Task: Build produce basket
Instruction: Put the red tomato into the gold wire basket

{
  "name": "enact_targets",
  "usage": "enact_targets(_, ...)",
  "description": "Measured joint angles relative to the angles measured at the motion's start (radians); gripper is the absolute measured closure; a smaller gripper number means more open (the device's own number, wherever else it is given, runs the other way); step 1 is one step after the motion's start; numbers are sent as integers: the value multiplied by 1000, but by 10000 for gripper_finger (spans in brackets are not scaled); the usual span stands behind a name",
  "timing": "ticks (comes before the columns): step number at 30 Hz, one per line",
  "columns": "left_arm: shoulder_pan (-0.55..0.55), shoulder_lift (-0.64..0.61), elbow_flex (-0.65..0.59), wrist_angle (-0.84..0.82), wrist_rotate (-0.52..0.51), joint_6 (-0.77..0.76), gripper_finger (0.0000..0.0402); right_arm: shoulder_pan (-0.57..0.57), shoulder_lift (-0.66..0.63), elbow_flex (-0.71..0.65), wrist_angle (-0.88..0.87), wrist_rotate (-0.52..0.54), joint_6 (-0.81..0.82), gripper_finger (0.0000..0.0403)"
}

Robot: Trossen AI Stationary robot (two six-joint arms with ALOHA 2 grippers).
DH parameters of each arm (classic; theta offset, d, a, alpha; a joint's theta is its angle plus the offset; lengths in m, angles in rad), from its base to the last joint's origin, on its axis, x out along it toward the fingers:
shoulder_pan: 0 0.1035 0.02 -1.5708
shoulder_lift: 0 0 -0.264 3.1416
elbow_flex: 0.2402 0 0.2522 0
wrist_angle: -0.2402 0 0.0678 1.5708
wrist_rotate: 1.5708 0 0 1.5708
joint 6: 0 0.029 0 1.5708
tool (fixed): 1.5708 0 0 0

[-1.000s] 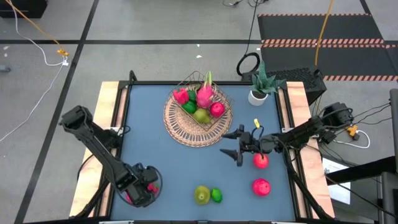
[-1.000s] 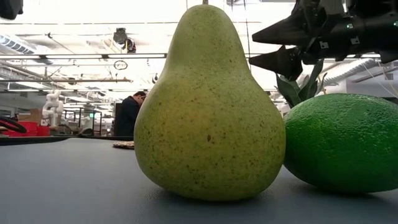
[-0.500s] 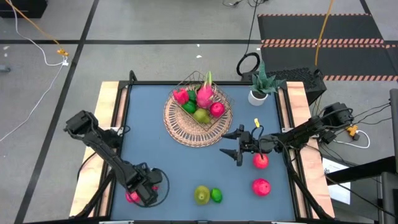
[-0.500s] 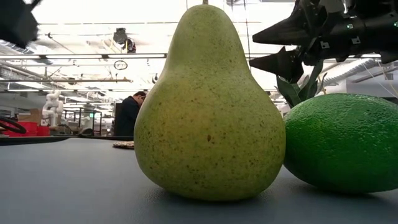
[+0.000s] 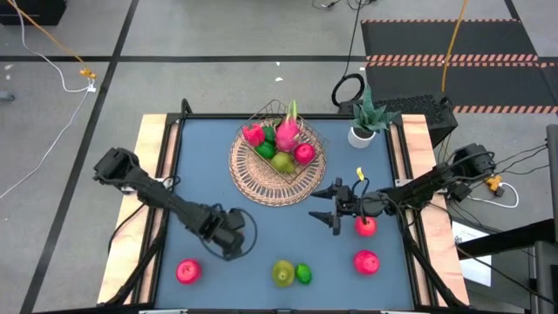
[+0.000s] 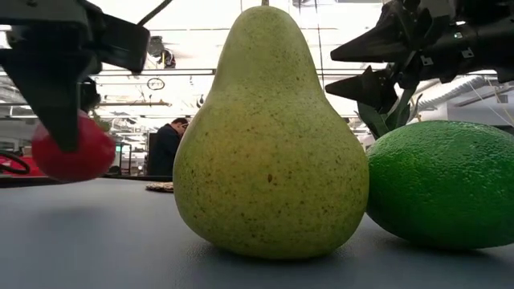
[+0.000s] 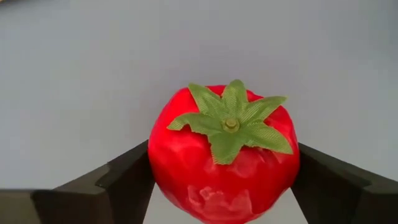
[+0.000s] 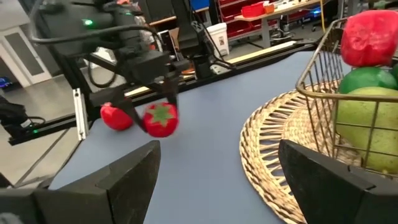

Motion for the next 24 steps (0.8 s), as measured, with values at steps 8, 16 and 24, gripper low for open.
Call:
enact_targets(8,105,-34,30,0,3,113,123,1,0,0,-3,0,-19,80)
enact_targets(16,286,-92,225,2,-213,507,80,4,0,0,12,2,-26,80)
enact_targets(24,528,-93,391,129,-321,775,96,4,0,0,35,2,-66,80)
